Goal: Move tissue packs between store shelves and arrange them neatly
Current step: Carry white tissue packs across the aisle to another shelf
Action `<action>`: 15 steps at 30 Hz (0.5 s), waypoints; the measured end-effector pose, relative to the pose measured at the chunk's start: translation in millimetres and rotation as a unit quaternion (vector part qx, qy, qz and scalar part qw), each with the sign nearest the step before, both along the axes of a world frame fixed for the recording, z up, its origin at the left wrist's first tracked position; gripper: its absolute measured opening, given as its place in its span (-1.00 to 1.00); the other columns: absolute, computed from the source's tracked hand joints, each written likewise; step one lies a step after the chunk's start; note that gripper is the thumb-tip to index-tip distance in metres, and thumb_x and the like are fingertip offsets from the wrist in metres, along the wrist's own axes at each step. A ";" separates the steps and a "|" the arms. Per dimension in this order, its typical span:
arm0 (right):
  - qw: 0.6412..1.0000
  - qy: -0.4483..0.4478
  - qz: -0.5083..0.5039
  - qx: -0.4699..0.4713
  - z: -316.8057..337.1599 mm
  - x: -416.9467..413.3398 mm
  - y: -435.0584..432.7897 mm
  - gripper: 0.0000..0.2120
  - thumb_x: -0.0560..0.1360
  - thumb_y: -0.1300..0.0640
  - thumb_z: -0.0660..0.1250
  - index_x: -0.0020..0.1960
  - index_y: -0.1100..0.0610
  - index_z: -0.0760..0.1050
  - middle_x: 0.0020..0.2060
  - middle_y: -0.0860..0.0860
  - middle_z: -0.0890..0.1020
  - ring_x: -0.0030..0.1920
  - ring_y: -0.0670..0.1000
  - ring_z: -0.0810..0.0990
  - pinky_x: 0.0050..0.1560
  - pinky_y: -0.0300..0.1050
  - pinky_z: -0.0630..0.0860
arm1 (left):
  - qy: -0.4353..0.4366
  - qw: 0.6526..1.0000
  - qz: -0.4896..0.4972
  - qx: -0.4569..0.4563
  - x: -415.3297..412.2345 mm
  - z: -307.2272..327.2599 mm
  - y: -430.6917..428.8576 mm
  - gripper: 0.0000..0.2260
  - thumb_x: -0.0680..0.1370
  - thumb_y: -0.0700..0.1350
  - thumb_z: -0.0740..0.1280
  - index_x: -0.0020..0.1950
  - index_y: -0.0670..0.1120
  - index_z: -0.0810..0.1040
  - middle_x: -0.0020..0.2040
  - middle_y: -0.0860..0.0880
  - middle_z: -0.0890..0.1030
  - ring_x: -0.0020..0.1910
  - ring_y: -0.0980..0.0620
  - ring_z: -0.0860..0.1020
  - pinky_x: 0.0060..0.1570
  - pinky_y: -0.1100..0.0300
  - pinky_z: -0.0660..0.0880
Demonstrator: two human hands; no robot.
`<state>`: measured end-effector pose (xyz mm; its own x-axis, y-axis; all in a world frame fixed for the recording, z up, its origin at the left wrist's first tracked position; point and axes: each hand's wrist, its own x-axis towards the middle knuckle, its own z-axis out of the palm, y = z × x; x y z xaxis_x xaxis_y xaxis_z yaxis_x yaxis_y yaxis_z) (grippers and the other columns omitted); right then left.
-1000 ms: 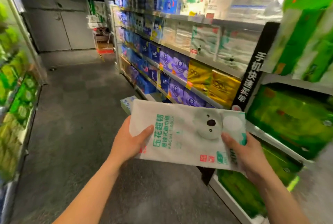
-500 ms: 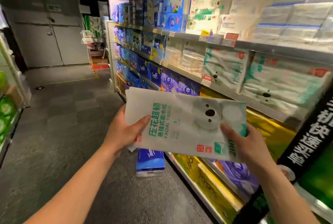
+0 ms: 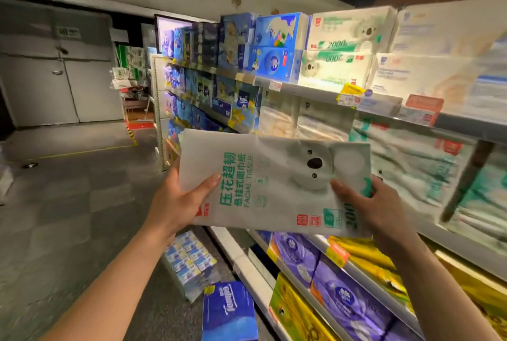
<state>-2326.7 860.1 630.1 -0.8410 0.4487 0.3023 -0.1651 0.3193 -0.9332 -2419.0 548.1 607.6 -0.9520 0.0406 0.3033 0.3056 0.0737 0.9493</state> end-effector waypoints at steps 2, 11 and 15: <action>1.000 0.012 -0.013 0.011 5.6 -42.5 -8.0 -0.79 0.45 0.06 0.51 0.03 0.11 0.60 -0.28 -0.13 0.74 -0.31 -0.06 0.73 -0.41 -0.25 0.59 | 0.025 1.000 -0.016 -0.007 -52.1 7.5 -5.8 -0.56 0.38 0.12 0.50 0.22 0.14 0.49 0.02 0.07 0.70 -0.04 0.15 0.68 -0.18 0.21 0.59; 0.992 0.064 -0.110 0.023 68.3 -186.2 -28.5 -0.64 0.37 0.03 0.54 0.09 0.12 0.58 -0.21 -0.03 0.75 -0.28 -0.06 0.74 -0.42 -0.26 0.58 | 0.101 0.990 -0.102 -0.013 -274.6 77.5 4.8 -0.44 0.34 0.22 0.55 0.26 0.11 0.47 0.05 0.08 0.68 -0.05 0.21 0.66 -0.14 0.23 0.58; 0.983 0.075 -0.158 0.058 101.8 -224.1 -17.4 -0.58 0.32 -0.07 0.52 0.10 0.05 0.53 -0.08 -0.02 0.70 -0.23 -0.05 0.70 -0.34 -0.26 0.55 | 0.153 0.979 -0.136 -0.010 -344.4 106.7 33.8 -0.40 0.34 0.25 0.53 0.28 0.04 0.48 0.07 0.10 0.68 -0.02 0.22 0.65 -0.10 0.23 0.56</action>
